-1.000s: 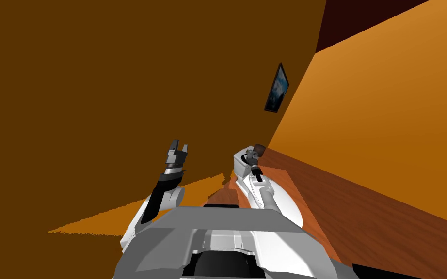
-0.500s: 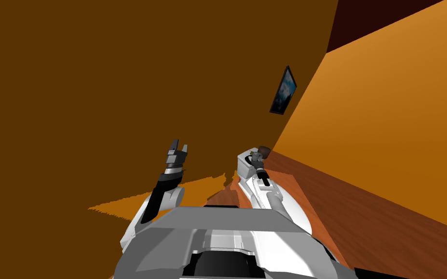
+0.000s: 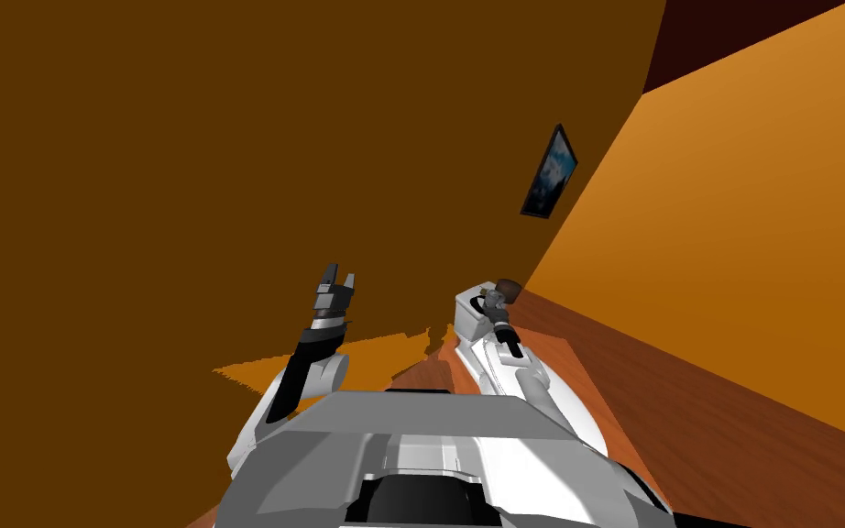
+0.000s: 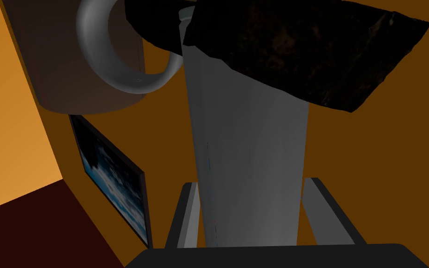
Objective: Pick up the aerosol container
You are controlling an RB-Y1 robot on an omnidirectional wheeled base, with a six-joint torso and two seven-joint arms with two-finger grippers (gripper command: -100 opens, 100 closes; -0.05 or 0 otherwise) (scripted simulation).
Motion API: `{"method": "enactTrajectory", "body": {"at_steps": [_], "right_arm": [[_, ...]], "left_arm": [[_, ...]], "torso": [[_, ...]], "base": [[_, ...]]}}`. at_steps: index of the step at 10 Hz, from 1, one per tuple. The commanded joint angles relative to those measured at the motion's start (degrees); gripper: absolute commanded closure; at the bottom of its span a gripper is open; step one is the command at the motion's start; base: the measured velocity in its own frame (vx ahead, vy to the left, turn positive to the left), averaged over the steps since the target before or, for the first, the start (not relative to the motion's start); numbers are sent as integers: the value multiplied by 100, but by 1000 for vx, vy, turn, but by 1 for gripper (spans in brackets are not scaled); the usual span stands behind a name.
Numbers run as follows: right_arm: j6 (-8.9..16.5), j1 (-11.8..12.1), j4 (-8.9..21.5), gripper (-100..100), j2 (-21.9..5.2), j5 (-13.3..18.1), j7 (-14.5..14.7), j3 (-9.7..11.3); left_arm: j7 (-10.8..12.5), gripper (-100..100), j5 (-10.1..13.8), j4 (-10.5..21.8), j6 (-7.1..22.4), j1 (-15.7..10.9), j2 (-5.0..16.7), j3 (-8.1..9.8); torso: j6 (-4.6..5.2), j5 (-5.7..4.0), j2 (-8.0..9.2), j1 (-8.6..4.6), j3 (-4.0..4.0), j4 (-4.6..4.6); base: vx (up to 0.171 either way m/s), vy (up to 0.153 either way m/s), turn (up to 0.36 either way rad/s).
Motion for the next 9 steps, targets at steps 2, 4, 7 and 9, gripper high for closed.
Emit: {"method": "enactTrajectory", "body": {"at_steps": [2, 4, 7, 9], "right_arm": [[-100, 207, 89, 100, -326, -472, 160, 37], [-180, 374, 194, 100, -607, -811, 310, 79], [-259, 541, 298, 100, -938, -1340, 460, 121], [-259, 541, 298, 100, -981, -1689, 460, 121]], "left_arm": [[0, 0, 0, 0, 0, -1, 0, -1], [0, 0, 0, 0, 0, 0, 0, 0], [0, 0, 0, 0, 0, 0, 0, 0], [0, 0, 0, 0, 0, 0, 0, 0]], "torso": [[-6, 0, 0, 5, -1, -2], [1, 2, 4, 2, 4, 4], [1, 7, 7, 5, 8, 10], [-6, 12, 9, 17, 10, 12]], "base": [[-16, 62, 176], [-15, 39, 115], [-10, 45, 128], [-12, 45, 76]]}}
